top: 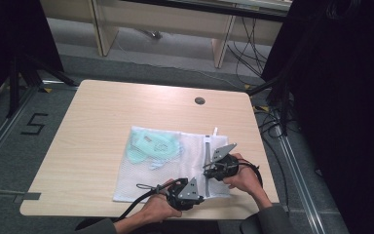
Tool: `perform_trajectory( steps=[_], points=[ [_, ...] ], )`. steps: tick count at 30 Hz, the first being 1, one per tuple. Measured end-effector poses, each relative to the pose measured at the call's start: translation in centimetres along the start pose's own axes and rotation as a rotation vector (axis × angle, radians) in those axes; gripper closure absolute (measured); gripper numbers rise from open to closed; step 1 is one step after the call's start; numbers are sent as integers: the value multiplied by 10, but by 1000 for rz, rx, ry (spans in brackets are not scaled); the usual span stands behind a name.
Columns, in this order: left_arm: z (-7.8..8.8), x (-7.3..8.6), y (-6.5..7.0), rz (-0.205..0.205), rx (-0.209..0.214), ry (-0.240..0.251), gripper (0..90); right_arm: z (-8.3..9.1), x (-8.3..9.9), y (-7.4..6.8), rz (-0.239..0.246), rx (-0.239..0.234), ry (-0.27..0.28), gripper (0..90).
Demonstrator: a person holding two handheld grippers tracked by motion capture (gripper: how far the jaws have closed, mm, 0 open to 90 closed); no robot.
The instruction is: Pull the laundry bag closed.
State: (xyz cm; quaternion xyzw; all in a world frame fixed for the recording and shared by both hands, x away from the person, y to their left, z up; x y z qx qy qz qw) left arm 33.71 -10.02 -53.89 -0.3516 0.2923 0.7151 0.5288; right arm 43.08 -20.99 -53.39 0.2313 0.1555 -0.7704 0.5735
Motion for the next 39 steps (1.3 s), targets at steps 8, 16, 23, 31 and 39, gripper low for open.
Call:
perform_trajectory(
  steps=[8, 16, 23, 31, 39],
  points=[
    [0, 0, 0, -2, 1, -1, 891, 0, 0, 3, 2, 1, 8, 863],
    [-1, 1, 3, -3, 4, -3, 892, 0, 0, 7, -13, 10, 17, 863],
    [0, 0, 3, 6, 7, 3, 892, 1, -1, 11, -14, 16, 18, 863],
    [0, 2, 4, -8, 12, -8, 892, 0, -3, 18, -42, 34, 19, 863],
    [0, 1, 4, -2, 17, -7, 892, -1, -5, 27, -28, 39, 28, 863]
  ],
)
Point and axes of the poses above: each handheld gripper's, and its own axes: z roughly backward along the jaws, x roughly out of its underside, y roughly to its right, the point moved 7 cm from there along -z, roughly forward along the jaws, and after that the axes turned 5 degrees about z, right-handed, at the moved point
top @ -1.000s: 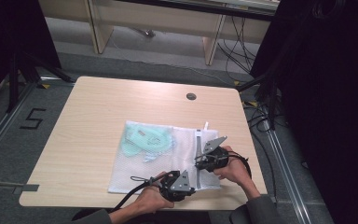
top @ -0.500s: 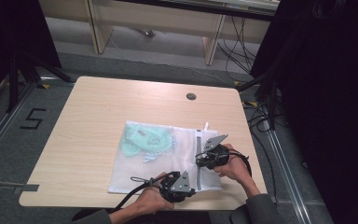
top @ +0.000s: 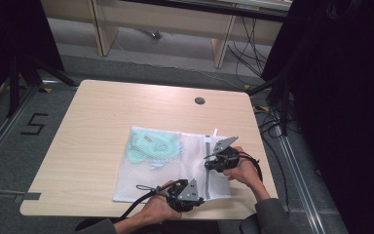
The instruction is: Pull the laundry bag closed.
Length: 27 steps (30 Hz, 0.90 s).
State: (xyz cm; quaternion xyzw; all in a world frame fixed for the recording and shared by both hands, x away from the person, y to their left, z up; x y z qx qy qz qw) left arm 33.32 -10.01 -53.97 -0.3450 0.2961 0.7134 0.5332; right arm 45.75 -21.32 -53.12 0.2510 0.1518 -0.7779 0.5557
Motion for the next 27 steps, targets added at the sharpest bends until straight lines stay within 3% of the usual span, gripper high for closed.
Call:
perform_trajectory(
  steps=[14, 17, 18, 27],
  points=[
    [0, -1, 0, 7, -1, 17, 893, -2, -2, 8, -17, 3, 11, 862],
    [0, 1, 6, 15, 24, 8, 893, -3, -2, 12, -30, 34, -5, 863],
    [-1, 1, 6, 10, 26, 2, 893, -4, -3, 16, -9, 29, 4, 863],
    [-2, 2, 6, 16, 26, -2, 892, -7, -2, 18, -35, 33, -6, 863]
  ],
)
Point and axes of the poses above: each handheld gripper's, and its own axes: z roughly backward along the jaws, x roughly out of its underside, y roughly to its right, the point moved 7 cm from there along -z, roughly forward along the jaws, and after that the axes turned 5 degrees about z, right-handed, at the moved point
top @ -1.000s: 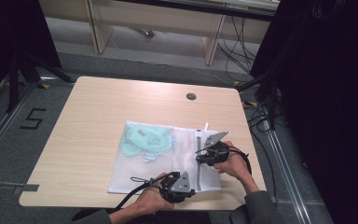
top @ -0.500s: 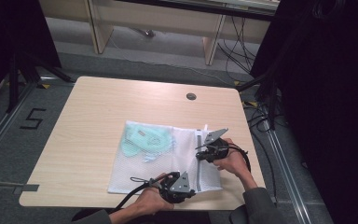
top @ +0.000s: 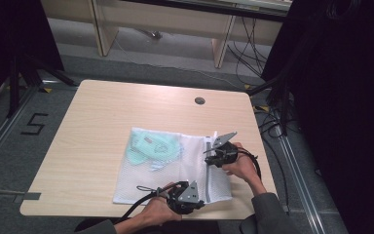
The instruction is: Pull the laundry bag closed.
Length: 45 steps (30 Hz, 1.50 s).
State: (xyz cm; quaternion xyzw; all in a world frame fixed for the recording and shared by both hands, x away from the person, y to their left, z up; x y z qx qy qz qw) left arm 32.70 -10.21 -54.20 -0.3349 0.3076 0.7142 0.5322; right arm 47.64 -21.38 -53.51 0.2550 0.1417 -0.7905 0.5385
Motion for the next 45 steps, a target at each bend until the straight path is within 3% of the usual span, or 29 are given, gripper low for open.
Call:
perform_trajectory(
  steps=[2, 10, 18, 22, 23, 31, 39, 44, 45],
  points=[
    [0, -1, -1, -19, -4, 1, 892, 1, 0, 2, -7, 4, 1, 863],
    [0, -1, -1, 11, 1, 8, 892, -2, -3, 6, -15, 16, -2, 862],
    [0, 1, 1, 3, 7, -3, 892, -3, -5, 15, -6, 50, -4, 862],
    [-2, 1, 3, 4, 7, 0, 892, -4, -5, 22, -38, 61, -2, 862],
    [-2, 1, 3, 4, 12, -6, 892, -4, -5, 24, -17, 56, 8, 863],
    [-2, 1, 4, 6, 7, -5, 892, -5, -7, 26, -36, 77, -5, 862],
    [-2, 1, 4, 13, 8, 0, 892, -6, -9, 30, -15, 73, 6, 863],
    [-1, 1, 3, 11, 3, 0, 892, -6, -9, 34, -26, 80, 1, 862],
    [-1, 1, 3, 11, 3, 0, 892, -6, -9, 33, -47, 87, -5, 862]
  ],
)
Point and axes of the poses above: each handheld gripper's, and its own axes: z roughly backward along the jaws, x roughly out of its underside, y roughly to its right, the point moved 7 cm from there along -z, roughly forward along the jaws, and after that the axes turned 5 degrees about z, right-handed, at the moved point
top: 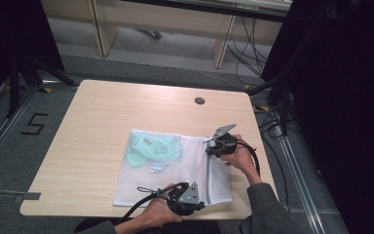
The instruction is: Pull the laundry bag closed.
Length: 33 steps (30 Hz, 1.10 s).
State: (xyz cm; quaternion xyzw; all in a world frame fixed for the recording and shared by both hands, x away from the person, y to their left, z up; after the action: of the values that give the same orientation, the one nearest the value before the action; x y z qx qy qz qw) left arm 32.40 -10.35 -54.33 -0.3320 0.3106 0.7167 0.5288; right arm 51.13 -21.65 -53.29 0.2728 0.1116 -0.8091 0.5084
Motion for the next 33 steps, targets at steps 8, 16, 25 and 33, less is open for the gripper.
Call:
perform_trajectory(
  steps=[8, 16, 25, 33],
  points=[
    [0, 0, 0, 5, 4, -2, 892, -2, -3, 5, 18, -1, 17, 862],
    [0, 1, 0, 5, 9, -6, 892, -3, -1, 9, -19, 14, 12, 863],
    [-2, 2, 2, 11, 17, -3, 892, -3, -2, 16, -9, 23, 36, 862],
    [-2, 2, 2, 6, 18, -8, 892, -6, -4, 22, -4, 36, 25, 863]
  ],
)
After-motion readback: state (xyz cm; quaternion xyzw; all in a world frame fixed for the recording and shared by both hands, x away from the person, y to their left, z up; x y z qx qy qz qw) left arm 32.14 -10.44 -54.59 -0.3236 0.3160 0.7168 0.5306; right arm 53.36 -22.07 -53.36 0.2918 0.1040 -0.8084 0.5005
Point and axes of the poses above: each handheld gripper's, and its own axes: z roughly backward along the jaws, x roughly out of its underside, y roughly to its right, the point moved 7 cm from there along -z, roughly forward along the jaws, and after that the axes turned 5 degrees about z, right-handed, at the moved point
